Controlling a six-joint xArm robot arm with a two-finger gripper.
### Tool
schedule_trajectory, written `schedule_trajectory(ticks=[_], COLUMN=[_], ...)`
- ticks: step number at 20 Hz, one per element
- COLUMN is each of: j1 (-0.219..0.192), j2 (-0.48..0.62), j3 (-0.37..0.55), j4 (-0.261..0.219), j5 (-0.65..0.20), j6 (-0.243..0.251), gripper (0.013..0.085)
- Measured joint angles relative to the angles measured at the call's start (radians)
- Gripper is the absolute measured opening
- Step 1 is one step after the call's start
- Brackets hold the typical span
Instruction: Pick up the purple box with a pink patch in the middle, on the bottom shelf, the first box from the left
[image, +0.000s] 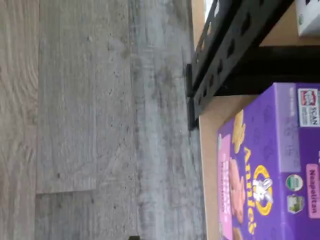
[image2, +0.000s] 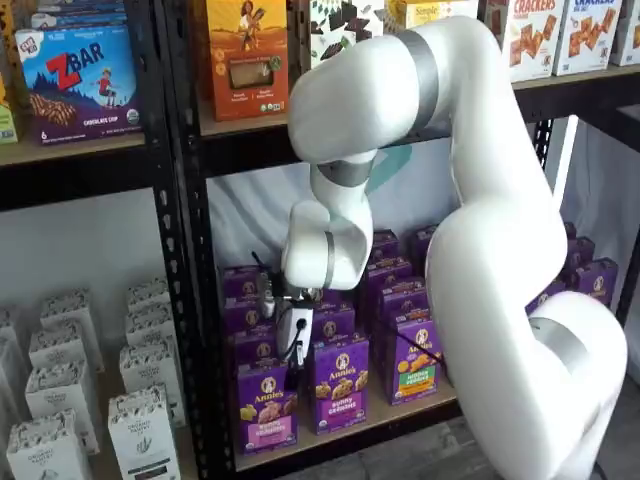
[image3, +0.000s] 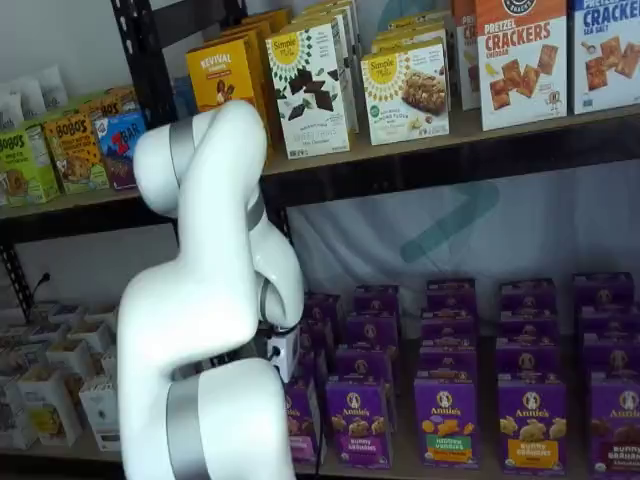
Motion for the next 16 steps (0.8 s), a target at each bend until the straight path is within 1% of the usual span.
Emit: schedule_trajectory(ticks=[7,16], j1=[-0.012,-0.029], j2=[0.049,0.132], j3=[-0.079,-0.191], j4=[-0.052,-0.134], j5=[0.032,0.076], j6=[0.042,0.106], gripper=[0.085,0.085])
